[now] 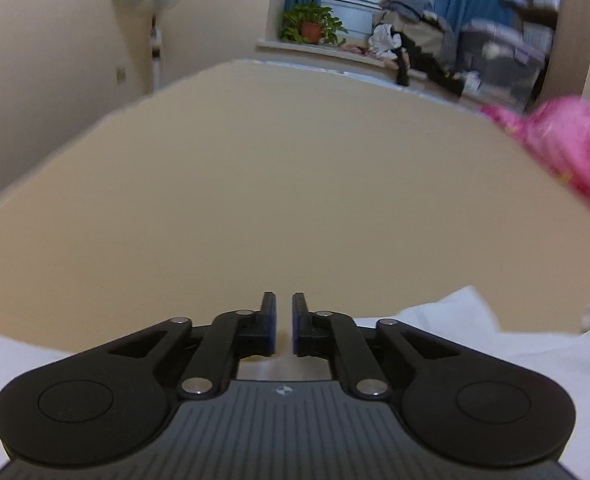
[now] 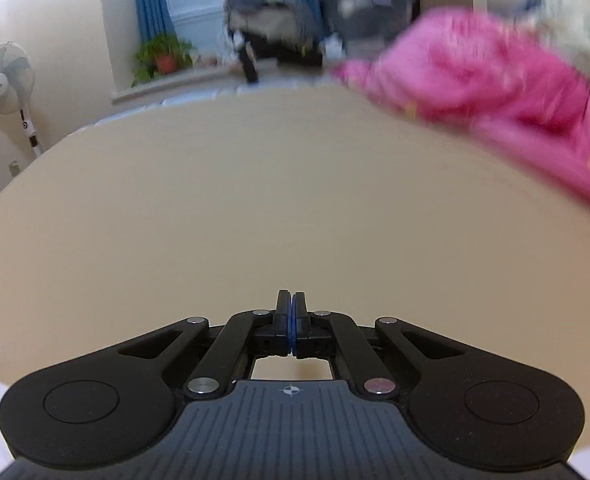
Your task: Fold small clothes
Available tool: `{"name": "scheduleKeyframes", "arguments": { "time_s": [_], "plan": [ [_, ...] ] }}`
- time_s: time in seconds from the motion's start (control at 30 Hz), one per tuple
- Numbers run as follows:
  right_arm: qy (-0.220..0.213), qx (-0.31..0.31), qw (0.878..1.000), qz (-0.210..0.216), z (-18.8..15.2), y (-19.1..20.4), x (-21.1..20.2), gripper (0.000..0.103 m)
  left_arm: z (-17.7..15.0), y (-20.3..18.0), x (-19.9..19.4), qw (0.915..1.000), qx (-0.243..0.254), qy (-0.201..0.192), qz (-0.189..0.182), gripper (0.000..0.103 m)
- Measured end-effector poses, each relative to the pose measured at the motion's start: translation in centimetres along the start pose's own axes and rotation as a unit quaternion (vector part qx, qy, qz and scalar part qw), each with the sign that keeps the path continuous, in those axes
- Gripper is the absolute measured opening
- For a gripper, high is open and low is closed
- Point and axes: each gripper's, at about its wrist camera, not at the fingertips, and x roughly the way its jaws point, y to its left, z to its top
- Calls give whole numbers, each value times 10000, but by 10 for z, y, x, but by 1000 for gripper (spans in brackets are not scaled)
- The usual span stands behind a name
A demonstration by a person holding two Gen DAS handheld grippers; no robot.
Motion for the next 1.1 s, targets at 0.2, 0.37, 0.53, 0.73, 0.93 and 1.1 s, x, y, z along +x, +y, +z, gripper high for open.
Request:
{"name": "scheduleKeyframes", "arguments": {
  "time_s": [0.2, 0.37, 0.53, 0.73, 0.93, 1.1],
  "plan": [
    [410, -393, 9971, 509, -34, -3, -10, 14, -15, -28, 2, 9931, 275, 345, -1085, 29],
    [287, 198, 9993, -157, -35, -24, -46, 26, -14, -43, -18, 9975, 431, 260, -489, 33],
    [-122, 420, 9990, 133, -54, -42, -154, 30, -6, -64, -98, 9941, 889, -265, -569, 33],
    [407, 718, 9966, 47, -135, -72, -256, 30, -46, -58, -201, 9953, 817, 201, -488, 33],
    [1429, 1250, 9816, -210, -237, -76, -310, 30, -133, -22, -277, 9890, 623, 1317, -261, 33],
    [1913, 1050, 9755, -287, -285, -68, -336, 31, -206, 15, -297, 9746, 447, 2195, -25, 33]
  ]
}}
